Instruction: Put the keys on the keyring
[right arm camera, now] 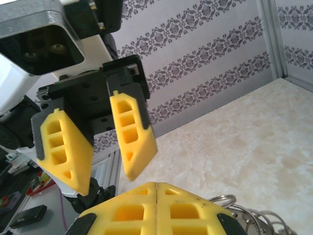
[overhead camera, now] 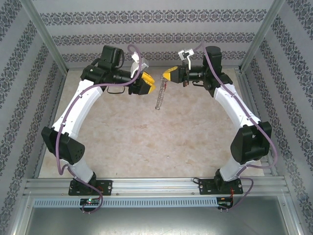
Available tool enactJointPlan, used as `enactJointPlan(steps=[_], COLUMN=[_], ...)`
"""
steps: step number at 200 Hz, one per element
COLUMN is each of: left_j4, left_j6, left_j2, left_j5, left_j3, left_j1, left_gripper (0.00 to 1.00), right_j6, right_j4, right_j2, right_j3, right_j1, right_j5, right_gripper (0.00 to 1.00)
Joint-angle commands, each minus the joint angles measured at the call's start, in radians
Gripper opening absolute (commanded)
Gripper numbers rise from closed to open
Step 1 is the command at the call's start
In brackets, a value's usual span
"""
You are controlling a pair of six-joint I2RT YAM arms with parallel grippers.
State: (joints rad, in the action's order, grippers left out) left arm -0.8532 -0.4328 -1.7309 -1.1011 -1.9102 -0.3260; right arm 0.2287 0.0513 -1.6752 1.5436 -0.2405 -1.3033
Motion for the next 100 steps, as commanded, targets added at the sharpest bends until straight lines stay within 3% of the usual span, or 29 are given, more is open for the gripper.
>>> enactJointPlan(steps=[1,100], left_j4=[-0.061,-0.149], left_j6=[-0.052,-0.108], left_j2=[-0.028,-0.094], left_j5=[-0.045,-0.096], left_j3=[-0.049,-0.159], left_j1=[0.016,0.016], left_gripper=[0.40,0.40], right_j6=[-0.021,-0.050], right_j4=[0.004,0.005], right_j2=[-0.008,0.027], right_j3=[0.032,-0.033], right_j1=[-0.018,-0.059], right_j5=[-0.054,-0.047], right_gripper=[0.00,0.00])
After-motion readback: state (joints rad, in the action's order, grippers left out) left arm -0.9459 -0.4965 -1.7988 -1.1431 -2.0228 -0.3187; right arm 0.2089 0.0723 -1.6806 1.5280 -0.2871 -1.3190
